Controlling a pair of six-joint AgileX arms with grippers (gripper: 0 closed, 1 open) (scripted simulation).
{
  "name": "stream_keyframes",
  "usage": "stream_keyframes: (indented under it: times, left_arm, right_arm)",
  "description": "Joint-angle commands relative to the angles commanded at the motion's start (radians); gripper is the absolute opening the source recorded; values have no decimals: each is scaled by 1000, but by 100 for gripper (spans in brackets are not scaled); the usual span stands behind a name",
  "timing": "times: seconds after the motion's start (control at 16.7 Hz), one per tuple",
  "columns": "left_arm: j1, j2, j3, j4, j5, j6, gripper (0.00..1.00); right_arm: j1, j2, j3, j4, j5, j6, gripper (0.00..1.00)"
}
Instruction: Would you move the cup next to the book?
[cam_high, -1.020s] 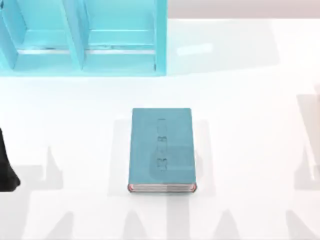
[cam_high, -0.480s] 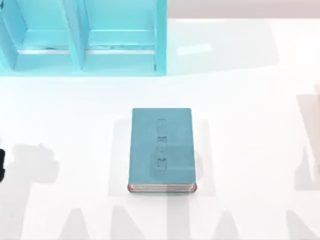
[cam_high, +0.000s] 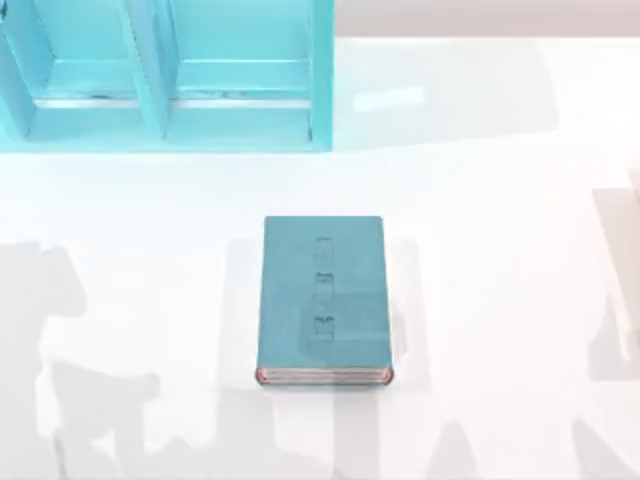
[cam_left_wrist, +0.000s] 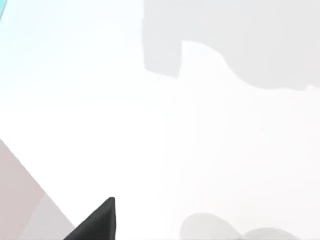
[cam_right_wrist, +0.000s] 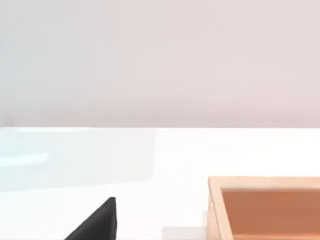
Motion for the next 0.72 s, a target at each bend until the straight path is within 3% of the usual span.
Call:
stream_keyframes:
  times: [0.42, 0.72]
  left_arm:
    - [275, 470, 309, -375, 20, 740, 100]
    - [453, 561, 469, -496, 23, 1032, 100]
  right_arm:
    - [0, 0, 0, 0, 0, 0, 100]
    - [0, 0, 0, 0, 0, 0, 100]
